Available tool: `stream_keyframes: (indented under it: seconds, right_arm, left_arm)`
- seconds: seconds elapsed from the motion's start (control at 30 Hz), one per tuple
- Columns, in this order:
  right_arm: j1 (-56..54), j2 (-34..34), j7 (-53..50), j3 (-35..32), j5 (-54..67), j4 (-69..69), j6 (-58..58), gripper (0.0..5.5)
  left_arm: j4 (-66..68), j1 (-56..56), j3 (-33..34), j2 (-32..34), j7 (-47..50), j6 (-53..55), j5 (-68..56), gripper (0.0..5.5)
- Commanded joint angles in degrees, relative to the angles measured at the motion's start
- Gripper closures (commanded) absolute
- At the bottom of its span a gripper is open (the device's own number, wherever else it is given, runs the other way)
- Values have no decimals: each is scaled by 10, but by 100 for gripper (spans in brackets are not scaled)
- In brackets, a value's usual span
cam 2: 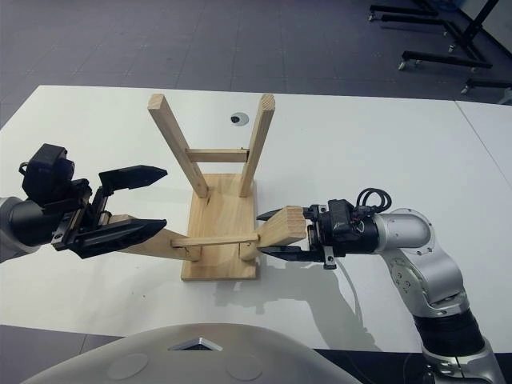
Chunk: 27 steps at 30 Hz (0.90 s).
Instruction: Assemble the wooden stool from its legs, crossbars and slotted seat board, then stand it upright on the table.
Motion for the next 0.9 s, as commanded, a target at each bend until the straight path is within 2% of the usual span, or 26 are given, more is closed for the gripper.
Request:
stream_keyframes:
  seconds: [0.03, 0.17, 0.27, 0.4, 0.47, 0.67, 0.77, 0.9]
  right_arm:
    - [-9, -5, 1, 17, -16, 7, 15, 344]
    - [-15, -3, 2, 22, -20, 13, 14, 344]
    - [-12, -4, 1, 23, -23, 18, 11, 344]
    - [-14, -2, -4, 28, -21, 17, 13, 344]
    - [-16, -1, -4, 30, -20, 17, 14, 344]
    - [-26, -1, -2, 36, -20, 20, 17, 344]
    - [-32, 0, 0, 42, -20, 22, 18, 344]
    - [-42, 0, 5, 48, -18, 27, 21, 344]
  left_arm:
    - [-10, 4, -13, 5, 11, 8, 18, 10]
    - [-3, -23, -7, 0, 24, 0, -11, 10]
    - [37, -96, 3, 14, 30, -1, -52, 10]
    - [104, -217, -16, 19, 21, 18, -96, 10]
    - [130, -266, -47, 25, -11, 31, -60, 10]
    - [197, -400, -206, 23, -167, 40, 130, 10]
    - [229, -436, -275, 16, -253, 27, 211, 10]
    - [246, -461, -340, -11, -308, -20, 317, 10]
